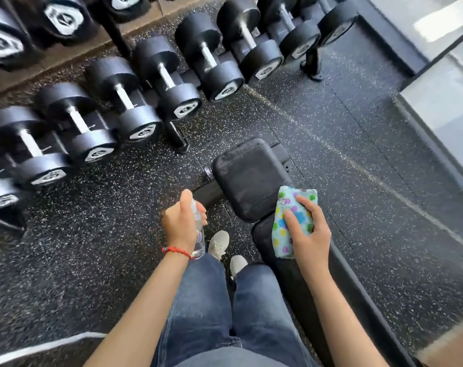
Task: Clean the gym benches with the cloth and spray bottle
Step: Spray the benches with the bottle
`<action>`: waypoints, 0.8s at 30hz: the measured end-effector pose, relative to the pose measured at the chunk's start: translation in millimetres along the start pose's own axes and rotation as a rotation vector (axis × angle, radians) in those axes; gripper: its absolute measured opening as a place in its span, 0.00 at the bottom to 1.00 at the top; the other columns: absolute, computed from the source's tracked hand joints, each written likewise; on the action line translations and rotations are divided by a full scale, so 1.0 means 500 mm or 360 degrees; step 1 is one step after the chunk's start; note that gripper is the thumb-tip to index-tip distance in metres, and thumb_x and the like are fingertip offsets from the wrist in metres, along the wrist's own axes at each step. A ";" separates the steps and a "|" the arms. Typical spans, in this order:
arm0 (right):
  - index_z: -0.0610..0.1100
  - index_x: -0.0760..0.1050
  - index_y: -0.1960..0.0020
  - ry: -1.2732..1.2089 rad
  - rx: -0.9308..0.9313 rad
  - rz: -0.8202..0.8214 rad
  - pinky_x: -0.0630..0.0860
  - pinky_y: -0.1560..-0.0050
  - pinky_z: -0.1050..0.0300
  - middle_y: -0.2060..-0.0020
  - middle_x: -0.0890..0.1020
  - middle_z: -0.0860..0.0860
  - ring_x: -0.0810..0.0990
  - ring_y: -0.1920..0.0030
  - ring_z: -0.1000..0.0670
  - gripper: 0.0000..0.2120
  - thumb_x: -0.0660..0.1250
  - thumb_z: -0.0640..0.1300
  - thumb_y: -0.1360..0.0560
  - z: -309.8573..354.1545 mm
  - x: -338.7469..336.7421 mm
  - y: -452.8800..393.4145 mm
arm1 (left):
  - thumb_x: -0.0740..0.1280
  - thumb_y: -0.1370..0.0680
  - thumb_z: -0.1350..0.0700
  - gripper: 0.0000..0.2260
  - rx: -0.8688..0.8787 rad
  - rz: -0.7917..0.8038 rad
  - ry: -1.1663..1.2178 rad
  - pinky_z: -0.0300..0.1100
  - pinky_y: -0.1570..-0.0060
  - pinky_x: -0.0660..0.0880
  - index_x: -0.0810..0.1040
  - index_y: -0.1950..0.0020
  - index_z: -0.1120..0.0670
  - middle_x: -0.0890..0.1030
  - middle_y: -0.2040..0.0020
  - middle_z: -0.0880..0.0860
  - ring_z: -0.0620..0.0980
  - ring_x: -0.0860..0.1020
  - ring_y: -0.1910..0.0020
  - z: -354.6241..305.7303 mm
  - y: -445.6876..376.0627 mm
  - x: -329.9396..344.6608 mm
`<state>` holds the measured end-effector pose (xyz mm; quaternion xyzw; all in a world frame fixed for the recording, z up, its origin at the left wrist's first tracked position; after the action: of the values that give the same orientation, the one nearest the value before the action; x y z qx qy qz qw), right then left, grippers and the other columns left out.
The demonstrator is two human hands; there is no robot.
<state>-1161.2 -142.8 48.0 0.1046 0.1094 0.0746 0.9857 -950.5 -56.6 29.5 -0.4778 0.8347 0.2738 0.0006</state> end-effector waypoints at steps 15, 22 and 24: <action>0.54 0.76 0.47 0.0212 -0.0269 0.0849 0.75 0.58 0.71 0.56 0.81 0.61 0.79 0.60 0.65 0.15 0.72 0.40 0.29 0.058 0.152 0.125 | 0.56 0.26 0.42 0.23 0.0013 -0.0533 0.0361 0.36 0.75 0.70 0.76 0.72 0.56 0.77 0.76 0.52 0.47 0.74 0.77 0.072 0.177 -0.251; 0.52 0.76 0.47 0.0282 -0.0351 0.1224 0.80 0.57 0.58 0.57 0.81 0.59 0.82 0.59 0.56 0.13 0.71 0.41 0.29 0.078 0.300 0.281 | 0.55 0.19 0.49 0.24 0.0050 -0.0914 0.0499 0.33 0.75 0.70 0.76 0.71 0.58 0.77 0.76 0.52 0.45 0.74 0.78 0.144 0.223 -0.454; 0.51 0.76 0.47 0.0305 -0.0387 0.1318 0.79 0.58 0.59 0.59 0.81 0.59 0.81 0.60 0.59 0.13 0.71 0.41 0.29 0.082 0.349 0.339 | 0.55 0.19 0.50 0.24 0.0041 -0.0989 0.0548 0.32 0.76 0.70 0.76 0.71 0.58 0.77 0.79 0.48 0.43 0.74 0.78 0.173 0.240 -0.521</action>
<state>-1004.2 43.2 89.9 0.0156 0.1396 0.4850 0.8631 -926.9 238.1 79.0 -0.7479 0.6408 0.1655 -0.0509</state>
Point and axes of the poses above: each hand's wrist, its own y-axis away from the middle knuckle, its own x-axis out of the palm, z = x × y, the point moved 2 cm from there along -y, towards the middle knuckle
